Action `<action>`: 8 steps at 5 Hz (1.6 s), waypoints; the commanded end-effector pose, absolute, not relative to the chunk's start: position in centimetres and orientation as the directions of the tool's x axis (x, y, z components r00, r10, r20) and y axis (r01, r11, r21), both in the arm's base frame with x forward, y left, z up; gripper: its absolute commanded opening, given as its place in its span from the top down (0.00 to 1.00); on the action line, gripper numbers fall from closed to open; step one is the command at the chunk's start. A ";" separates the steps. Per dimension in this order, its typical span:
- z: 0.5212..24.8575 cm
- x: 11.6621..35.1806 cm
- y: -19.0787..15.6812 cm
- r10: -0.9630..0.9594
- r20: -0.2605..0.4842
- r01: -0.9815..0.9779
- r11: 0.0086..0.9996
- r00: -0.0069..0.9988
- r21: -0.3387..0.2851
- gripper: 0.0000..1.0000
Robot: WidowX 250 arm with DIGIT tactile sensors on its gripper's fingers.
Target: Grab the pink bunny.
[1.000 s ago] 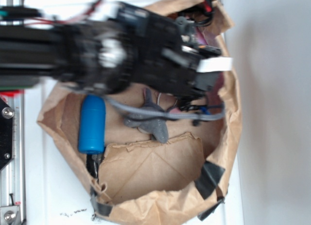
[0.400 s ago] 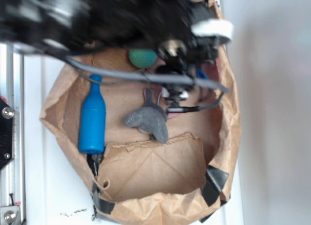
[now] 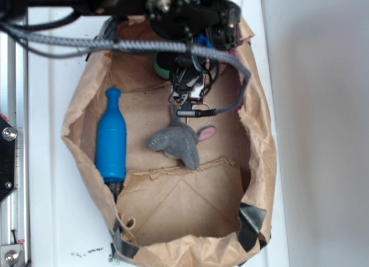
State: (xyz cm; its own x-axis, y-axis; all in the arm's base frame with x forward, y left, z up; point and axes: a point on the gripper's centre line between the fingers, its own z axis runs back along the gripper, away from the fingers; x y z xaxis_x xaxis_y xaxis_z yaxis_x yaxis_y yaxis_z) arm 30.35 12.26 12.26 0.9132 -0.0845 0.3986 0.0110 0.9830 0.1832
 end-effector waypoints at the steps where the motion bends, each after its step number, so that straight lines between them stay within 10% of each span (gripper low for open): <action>1: 11.9 32.5 13.3 -0.012 0.456 -0.125 0.955 0.890 0.268 0.00; 8: 4.7 37.7 9.9 -0.015 0.368 -0.149 0.899 0.930 0.412 0.00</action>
State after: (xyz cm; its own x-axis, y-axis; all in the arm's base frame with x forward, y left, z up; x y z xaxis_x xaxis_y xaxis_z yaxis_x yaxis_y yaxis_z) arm 37.16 10.70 4.77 0.9343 0.0189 0.3559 -0.1724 0.8979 0.4049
